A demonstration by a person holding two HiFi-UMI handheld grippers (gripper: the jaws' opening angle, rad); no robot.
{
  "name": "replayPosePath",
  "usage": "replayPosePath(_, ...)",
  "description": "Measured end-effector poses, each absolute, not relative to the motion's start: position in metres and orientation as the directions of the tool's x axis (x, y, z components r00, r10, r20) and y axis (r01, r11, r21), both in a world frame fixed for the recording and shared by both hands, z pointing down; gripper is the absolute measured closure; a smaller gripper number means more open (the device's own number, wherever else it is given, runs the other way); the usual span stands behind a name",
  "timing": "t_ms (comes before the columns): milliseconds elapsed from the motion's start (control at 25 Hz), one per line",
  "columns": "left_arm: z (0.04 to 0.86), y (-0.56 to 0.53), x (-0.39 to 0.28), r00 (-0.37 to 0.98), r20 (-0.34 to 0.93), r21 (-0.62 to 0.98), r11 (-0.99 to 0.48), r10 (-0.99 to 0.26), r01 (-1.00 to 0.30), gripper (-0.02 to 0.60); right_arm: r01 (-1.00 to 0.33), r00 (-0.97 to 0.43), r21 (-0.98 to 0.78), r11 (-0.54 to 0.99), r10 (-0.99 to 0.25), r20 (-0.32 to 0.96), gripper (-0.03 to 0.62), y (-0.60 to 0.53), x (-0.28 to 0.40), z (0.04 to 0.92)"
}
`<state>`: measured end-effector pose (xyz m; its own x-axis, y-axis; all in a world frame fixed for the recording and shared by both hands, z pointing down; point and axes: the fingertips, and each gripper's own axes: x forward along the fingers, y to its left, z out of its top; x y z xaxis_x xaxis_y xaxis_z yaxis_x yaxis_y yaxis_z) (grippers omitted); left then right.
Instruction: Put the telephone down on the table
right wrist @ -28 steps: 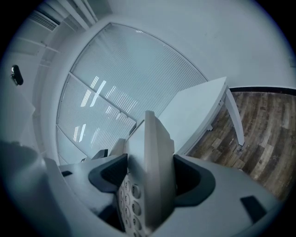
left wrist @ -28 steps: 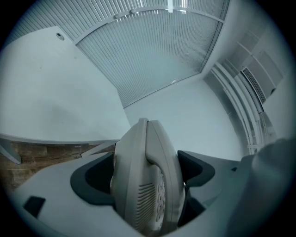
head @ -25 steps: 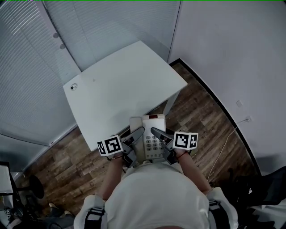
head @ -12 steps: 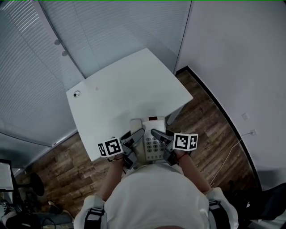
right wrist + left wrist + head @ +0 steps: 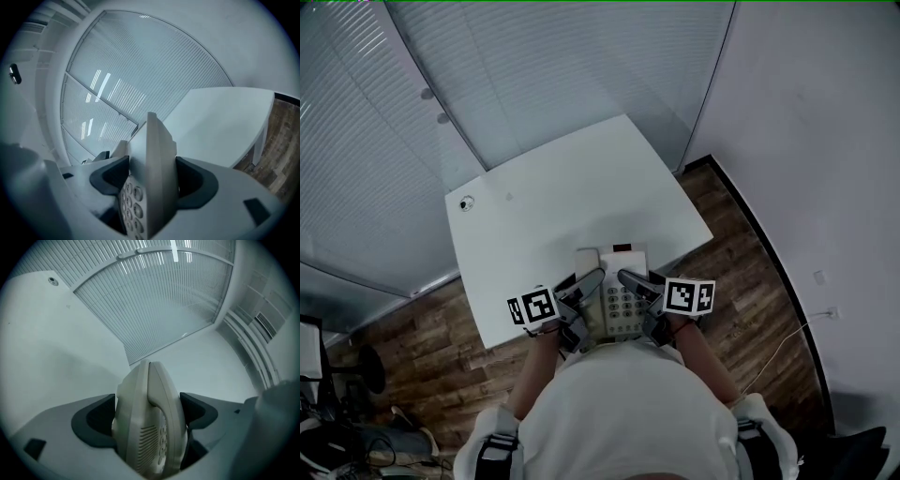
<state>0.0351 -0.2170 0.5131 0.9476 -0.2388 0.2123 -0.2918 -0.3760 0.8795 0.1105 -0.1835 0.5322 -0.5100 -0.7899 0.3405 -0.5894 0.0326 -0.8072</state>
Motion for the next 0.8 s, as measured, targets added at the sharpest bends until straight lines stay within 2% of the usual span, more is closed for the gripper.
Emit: replayPosePath(800, 0.533, -0.299, 0.068, 0.876, 0.225, 0.884, -0.289, -0.426, -0.368, 0.172, -0.572, -0.661, -0.808, 0.14, -0.662, 0.353, 0.279, -0.281, 0.148, 0.551)
